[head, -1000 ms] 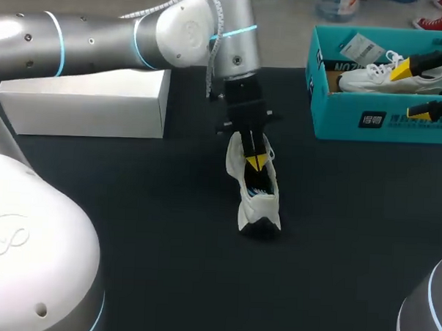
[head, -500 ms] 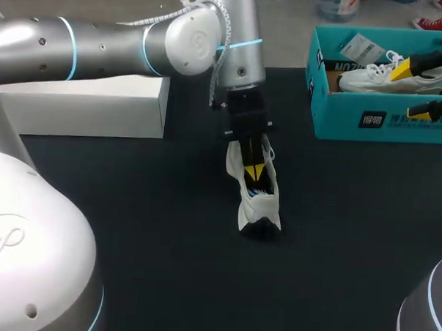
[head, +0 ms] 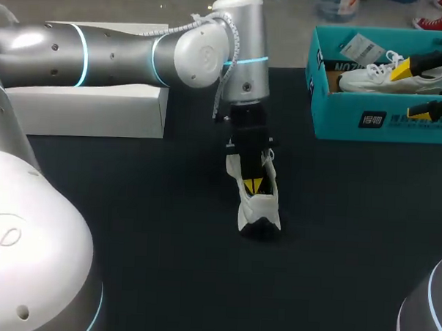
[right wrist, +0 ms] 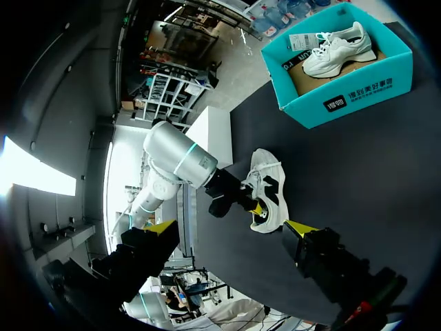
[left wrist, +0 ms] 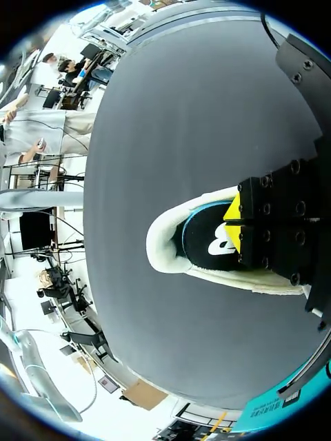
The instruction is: Take the shoe out of the shoebox, open the shoe tongue, remove and reinsert the insole, then place the shoe into the shoebox
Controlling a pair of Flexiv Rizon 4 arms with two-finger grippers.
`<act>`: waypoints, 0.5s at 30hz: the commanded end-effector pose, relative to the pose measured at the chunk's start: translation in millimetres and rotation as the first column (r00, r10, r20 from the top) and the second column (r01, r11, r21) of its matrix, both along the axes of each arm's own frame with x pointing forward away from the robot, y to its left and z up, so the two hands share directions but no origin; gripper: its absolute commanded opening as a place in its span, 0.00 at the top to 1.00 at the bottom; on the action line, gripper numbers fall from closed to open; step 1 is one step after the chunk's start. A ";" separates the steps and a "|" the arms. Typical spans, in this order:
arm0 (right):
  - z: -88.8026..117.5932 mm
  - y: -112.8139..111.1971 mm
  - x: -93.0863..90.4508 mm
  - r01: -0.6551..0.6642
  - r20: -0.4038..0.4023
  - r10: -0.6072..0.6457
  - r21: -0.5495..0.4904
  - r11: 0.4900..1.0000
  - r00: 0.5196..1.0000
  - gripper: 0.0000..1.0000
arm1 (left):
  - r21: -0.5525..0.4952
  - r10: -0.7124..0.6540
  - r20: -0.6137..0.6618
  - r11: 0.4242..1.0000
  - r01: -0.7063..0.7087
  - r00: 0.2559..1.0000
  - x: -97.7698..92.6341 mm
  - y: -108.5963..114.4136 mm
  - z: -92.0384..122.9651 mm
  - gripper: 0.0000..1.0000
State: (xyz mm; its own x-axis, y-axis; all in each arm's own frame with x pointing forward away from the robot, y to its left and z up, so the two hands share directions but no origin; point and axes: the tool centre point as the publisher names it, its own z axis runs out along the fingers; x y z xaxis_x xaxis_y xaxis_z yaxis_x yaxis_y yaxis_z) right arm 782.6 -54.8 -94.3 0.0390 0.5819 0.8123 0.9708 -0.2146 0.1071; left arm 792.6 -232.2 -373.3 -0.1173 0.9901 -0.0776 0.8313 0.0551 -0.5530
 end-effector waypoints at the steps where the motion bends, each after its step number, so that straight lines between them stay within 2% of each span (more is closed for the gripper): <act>1: -0.5 0.8 -0.1 0.002 -0.001 -0.002 -0.003 1.000 1.000 0.00 | 0.006 -0.003 0.003 1.000 0.003 1.000 -1.5 -3.1 -10.7 1.00; 7: -0.5 0.8 -0.1 0.002 -0.001 -0.002 -0.003 1.000 1.000 0.00 | 0.001 0.001 0.037 1.000 -0.001 0.999 -2.4 -3.3 -14.1 1.00; 15: -0.5 0.8 -0.1 0.002 -0.001 -0.002 -0.003 1.000 1.000 0.00 | -0.087 0.065 0.221 0.995 -0.047 0.973 0.6 4.5 16.5 1.00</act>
State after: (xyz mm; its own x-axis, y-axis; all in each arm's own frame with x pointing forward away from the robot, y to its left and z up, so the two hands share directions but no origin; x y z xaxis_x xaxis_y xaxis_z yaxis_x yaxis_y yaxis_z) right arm 782.6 -54.8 -94.3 0.0390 0.5819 0.8123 0.9708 -0.2146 0.1071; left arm 809.0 -246.3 -372.5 -0.1267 0.9814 -0.1441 0.8952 0.0506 -0.4428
